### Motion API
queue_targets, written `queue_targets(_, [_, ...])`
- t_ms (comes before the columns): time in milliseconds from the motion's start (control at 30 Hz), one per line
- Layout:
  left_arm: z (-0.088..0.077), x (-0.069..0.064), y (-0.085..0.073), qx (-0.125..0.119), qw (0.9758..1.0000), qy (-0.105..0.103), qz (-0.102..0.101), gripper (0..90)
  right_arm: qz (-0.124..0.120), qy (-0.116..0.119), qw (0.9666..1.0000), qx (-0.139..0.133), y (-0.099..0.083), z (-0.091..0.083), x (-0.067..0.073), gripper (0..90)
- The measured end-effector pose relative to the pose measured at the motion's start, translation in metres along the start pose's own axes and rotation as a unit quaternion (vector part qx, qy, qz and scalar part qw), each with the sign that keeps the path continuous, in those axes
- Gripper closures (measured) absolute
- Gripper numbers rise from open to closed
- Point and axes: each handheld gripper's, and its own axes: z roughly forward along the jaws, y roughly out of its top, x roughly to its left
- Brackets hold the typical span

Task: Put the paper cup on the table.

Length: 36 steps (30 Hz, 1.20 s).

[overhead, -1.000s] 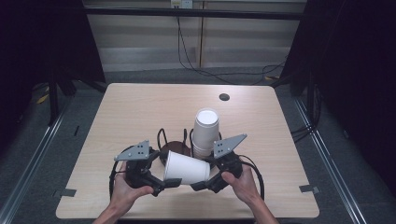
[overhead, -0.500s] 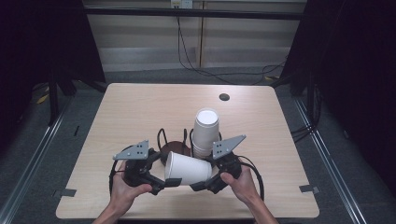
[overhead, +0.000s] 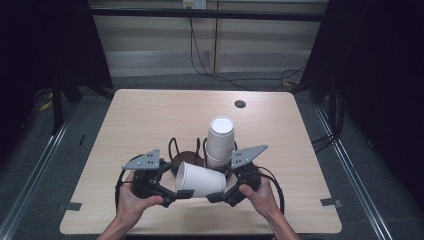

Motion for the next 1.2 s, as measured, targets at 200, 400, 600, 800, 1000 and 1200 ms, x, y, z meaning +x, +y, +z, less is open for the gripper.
queue_targets(200, [-0.002, -0.001, 0.001, 0.015, 0.9998, 0.008, -0.005, 15.2, 0.006, -0.009, 0.9999, -0.007, -0.003, -0.004, 0.000, 14.2])
queue_targets(400, [-0.006, 0.002, 0.001, 0.027, 0.9995, 0.011, -0.011, 15.1, 0.014, -0.026, 0.9994, -0.017, -0.004, -0.009, -0.001, 14.5])
queue_targets(600, [-0.010, 0.004, 0.002, 0.040, 0.9989, 0.018, -0.015, 15.1, 0.016, -0.042, 0.9987, -0.022, -0.004, -0.010, -0.002, 14.4])
queue_targets(800, [-0.015, 0.005, 0.002, 0.053, 0.9981, 0.025, -0.019, 14.7, 0.016, -0.062, 0.9978, -0.019, -0.006, -0.012, 0.000, 14.5])
queue_targets(1000, [-0.024, 0.010, 0.004, 0.071, 0.9966, 0.034, -0.023, 14.5, 0.022, -0.073, 0.9967, -0.027, -0.007, -0.019, 0.001, 14.6])
queue_targets(1200, [-0.037, 0.014, 0.006, 0.074, 0.9957, 0.046, -0.032, 14.6, 0.024, -0.084, 0.9956, -0.033, -0.007, -0.022, 0.001, 14.7])
